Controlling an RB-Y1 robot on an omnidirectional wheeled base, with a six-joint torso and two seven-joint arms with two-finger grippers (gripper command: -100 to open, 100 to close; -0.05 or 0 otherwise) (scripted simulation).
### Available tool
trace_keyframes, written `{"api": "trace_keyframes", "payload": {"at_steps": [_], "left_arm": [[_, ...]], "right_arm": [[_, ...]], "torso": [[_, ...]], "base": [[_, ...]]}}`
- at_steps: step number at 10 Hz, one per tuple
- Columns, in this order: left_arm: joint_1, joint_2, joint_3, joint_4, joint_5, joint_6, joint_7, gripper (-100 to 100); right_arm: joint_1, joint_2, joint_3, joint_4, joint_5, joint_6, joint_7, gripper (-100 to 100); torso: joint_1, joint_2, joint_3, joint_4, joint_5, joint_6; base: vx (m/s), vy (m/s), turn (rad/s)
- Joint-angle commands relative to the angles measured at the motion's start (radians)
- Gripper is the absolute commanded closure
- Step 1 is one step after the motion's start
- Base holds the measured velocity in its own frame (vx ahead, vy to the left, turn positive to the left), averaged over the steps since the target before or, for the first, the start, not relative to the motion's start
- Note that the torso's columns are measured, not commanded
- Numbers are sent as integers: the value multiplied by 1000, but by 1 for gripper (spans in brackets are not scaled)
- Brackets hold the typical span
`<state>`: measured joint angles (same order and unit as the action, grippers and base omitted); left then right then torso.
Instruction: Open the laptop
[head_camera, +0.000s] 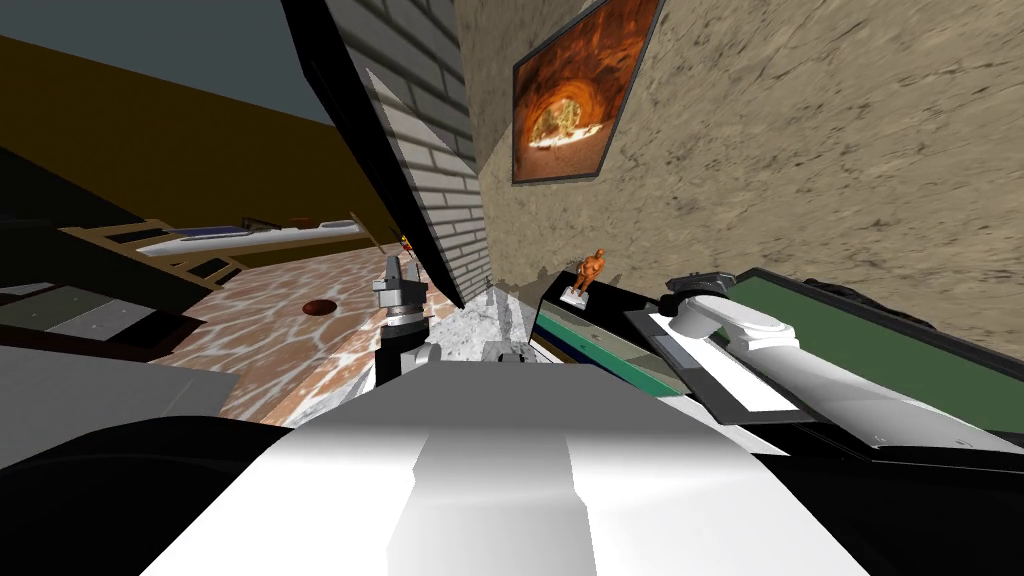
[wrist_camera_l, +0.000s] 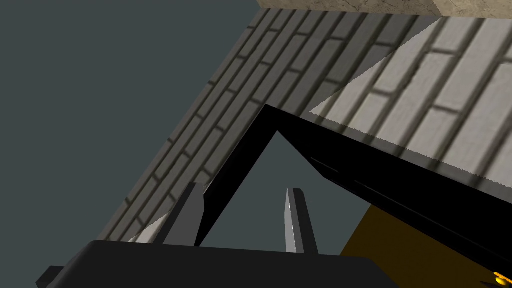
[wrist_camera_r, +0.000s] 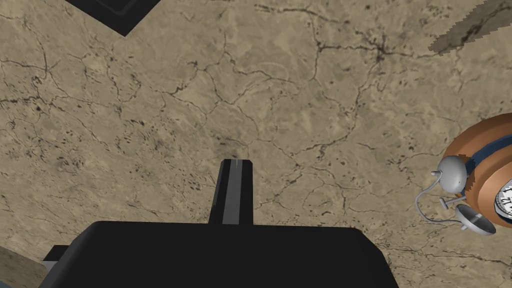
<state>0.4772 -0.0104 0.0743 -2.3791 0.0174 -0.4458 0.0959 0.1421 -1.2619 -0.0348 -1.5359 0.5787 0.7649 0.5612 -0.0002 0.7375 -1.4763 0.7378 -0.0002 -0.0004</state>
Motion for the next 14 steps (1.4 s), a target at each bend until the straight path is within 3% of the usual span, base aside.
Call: {"api": "trace_keyframes", "payload": {"at_steps": [1, 4, 6, 7, 9, 10, 12, 13, 14], "left_arm": [[0, 0, 0, 0, 0, 0, 0, 0], [0, 0, 0, 0, 0, 0, 0, 0], [0, 0, 0, 0, 0, 0, 0, 0], [0, 0, 0, 0, 0, 0, 0, 0], [0, 0, 0, 0, 0, 0, 0, 0], [0, 0, 0, 0, 0, 0, 0, 0], [0, 0, 0, 0, 0, 0, 0, 0], [0, 0, 0, 0, 0, 0, 0, 0], [0, 0, 0, 0, 0, 0, 0, 0]], "right_arm": [[2, 20, 6, -2, 67, 21, -7, 100], [-2, 96, 33, 11, 170, 87, -28, 100], [-2, 96, 33, 11, 225, 87, -28, 100], [-4, 133, 46, 17, 257, 120, -38, 100], [-4, 133, 46, 17, 305, 120, -38, 100], [-6, 171, 59, 23, 341, 153, -49, 100], [-6, 171, 59, 23, 384, 153, -49, 100], [-9, 208, 72, 29, 422, 186, -59, 100], [-9, 208, 72, 29, 450, 186, -59, 100]], "torso": [[0, 0, 0, 0, 0, 1], [0, 1, 0, 0, 0, 1], [0, 1, 0, 0, 0, 1], [0, 0, 0, 0, 0, 1], [0, 0, 0, 0, 0, 1], [0, 0, 0, 0, 0, 1], [0, 1, 0, 0, 0, 1], [0, 0, 0, 0, 0, 1], [0, 0, 0, 0, 0, 0]], "base": [[0, 0, 0], [-11, -8, 70], [-6, -4, 24], [-10, -7, 76], [-5, -3, 29], [-9, -5, 87], [-8, -5, 18], [-9, -5, 74], [-11, -6, 59]]}}
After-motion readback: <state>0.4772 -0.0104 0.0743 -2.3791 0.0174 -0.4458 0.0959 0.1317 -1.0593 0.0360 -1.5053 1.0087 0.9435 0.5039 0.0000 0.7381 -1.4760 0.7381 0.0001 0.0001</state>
